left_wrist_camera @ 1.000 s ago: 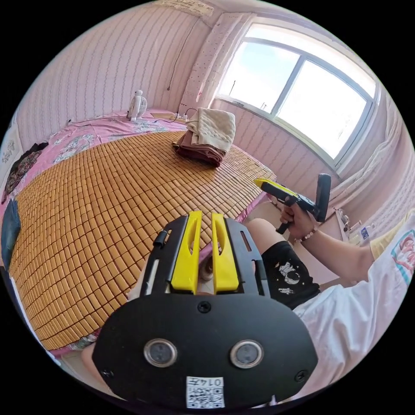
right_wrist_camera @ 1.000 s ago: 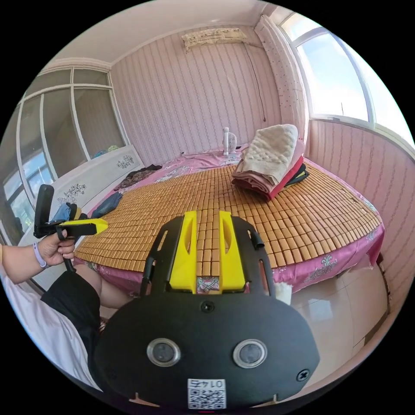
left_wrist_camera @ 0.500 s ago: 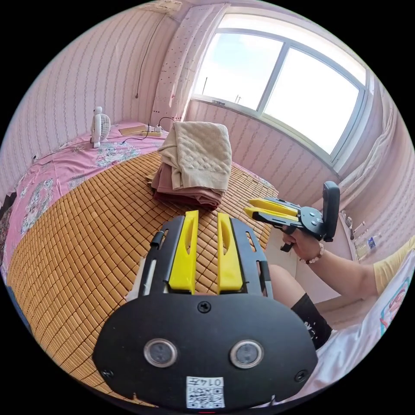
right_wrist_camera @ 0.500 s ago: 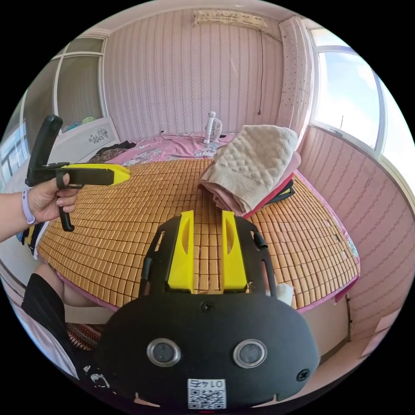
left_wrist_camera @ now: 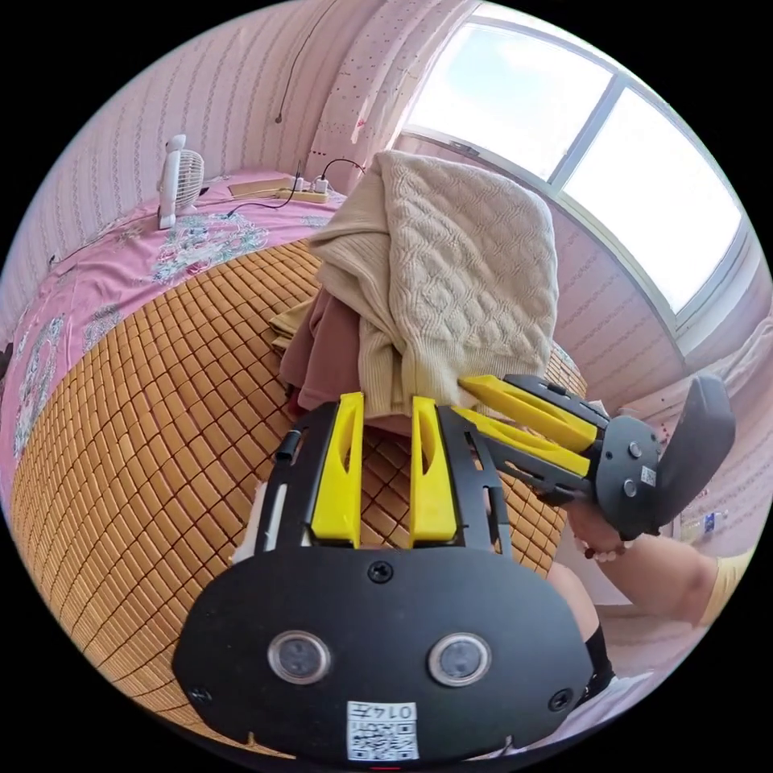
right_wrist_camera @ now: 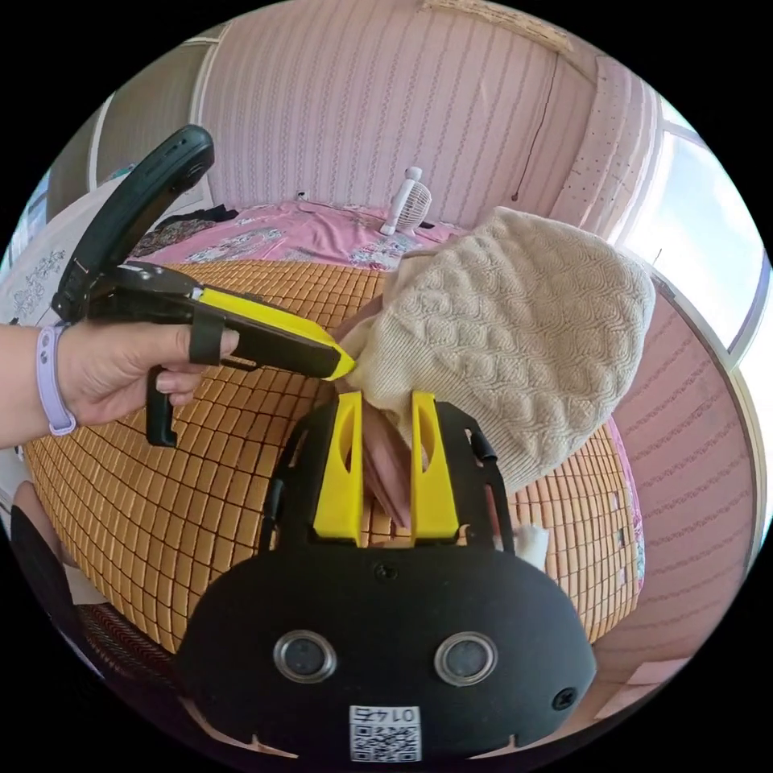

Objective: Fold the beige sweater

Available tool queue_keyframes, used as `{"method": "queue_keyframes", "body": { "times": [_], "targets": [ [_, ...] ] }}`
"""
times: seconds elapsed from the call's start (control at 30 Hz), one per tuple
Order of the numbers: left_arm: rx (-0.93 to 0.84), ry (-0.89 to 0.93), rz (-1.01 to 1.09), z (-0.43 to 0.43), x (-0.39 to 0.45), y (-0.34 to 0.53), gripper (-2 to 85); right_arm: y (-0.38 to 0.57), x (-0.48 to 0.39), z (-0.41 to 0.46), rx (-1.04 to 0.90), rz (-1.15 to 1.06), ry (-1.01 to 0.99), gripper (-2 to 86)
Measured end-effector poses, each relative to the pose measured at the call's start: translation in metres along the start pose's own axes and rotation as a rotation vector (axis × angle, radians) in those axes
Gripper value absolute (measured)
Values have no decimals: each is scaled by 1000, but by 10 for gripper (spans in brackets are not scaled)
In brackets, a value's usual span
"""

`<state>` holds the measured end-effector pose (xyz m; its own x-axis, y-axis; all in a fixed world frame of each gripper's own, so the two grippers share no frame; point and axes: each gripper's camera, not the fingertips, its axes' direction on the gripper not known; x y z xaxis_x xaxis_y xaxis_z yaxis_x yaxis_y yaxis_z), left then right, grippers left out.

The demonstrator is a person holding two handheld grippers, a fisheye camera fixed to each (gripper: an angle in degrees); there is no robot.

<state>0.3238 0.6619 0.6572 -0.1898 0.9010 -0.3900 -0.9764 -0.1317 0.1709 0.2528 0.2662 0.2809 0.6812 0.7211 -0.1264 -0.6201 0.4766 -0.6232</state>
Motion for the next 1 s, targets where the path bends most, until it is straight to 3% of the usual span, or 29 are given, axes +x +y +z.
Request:
{"method": "queue_keyframes", "body": {
  "times": [0.17, 0.3, 0.4, 0.57, 0.7, 0.83, 0.93, 1.0],
  "targets": [
    [-57, -58, 63, 0, 6, -20, 34, 6, 42, -20, 33, 21, -163, 24],
    [-4, -89, 145, -34, 7, -18, 9, 25, 110, -87, 223, 188, -304, 13],
    [94, -15, 129, -87, 4, -18, 0, 32, 140, -140, 344, 229, -377, 10],
    [229, 19, 298, -220, 18, 41, -2, 82, 157, -208, 455, 277, -390, 9],
    [176, 110, 221, -247, 1, 146, 0, 173, 151, -187, 216, 517, -411, 7],
    [1, 197, -57, -215, -42, 273, 0, 268, 108, -135, -133, 728, -464, 2],
    [11, 322, -191, -218, -63, 336, -1, 295, 88, -139, -149, 792, -433, 5],
    [16, 287, -195, -231, -68, 353, -1, 299, 86, -141, -153, 813, -394, 10]
  ]
}}
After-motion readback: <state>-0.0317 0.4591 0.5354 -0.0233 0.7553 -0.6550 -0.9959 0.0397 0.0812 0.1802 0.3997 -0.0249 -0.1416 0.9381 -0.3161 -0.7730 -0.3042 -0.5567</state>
